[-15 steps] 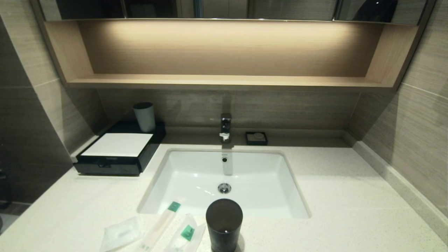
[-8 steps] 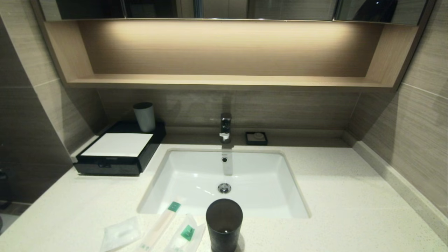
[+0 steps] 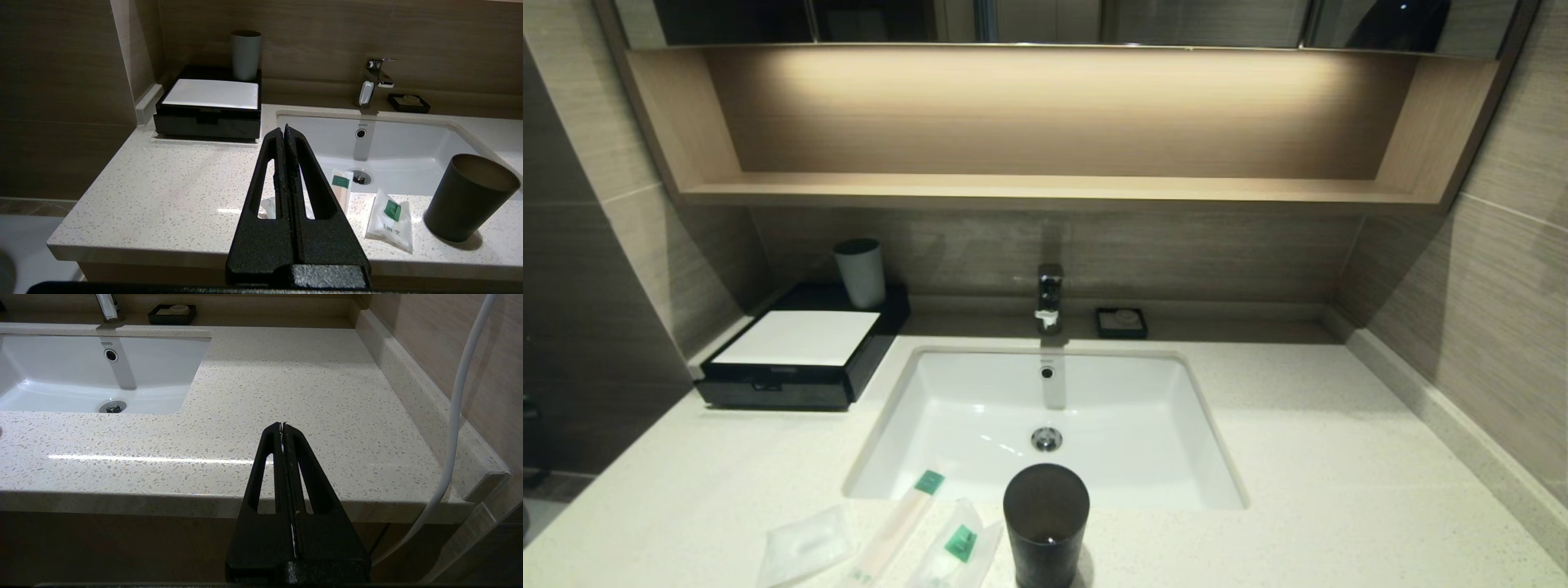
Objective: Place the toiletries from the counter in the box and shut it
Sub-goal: Open the drawer
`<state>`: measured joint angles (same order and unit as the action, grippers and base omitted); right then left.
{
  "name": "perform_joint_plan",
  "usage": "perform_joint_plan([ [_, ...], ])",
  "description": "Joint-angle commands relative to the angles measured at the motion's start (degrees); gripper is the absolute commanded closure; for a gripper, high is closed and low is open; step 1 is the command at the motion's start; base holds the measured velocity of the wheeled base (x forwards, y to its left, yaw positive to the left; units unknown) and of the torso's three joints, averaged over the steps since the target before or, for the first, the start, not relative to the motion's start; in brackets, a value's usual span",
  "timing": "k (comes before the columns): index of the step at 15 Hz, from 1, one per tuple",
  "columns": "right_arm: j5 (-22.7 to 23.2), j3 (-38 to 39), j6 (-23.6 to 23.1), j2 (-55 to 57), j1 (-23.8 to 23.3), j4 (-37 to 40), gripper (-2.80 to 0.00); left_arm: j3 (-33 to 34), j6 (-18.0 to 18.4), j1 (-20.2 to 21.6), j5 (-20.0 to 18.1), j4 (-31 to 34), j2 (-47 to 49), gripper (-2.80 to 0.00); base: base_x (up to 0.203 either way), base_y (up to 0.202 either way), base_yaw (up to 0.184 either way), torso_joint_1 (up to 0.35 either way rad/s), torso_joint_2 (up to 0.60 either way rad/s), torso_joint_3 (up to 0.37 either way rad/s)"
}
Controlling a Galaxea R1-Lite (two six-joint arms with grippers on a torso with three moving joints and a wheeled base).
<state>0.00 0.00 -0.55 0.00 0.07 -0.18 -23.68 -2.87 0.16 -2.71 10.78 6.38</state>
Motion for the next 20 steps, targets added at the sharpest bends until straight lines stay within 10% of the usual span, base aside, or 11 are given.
perform_joint_plan([
  [1, 0.0, 0.1, 0.0, 0.0, 0.0, 0.0, 0.00, -3.0, -1.7, 0.0, 0.1, -0.3, 7.8, 0.00, 0.000, 0.000, 0.000, 0.000, 0.00, 0.000],
  [20, 0.0, 0.1, -0.1, 0.0, 0.0, 0.0, 0.00, -13.6, -1.7, 0.0, -2.7, -1.2, 46.9, 0.00, 0.000, 0.000, 0.000, 0.000, 0.00, 0.000],
])
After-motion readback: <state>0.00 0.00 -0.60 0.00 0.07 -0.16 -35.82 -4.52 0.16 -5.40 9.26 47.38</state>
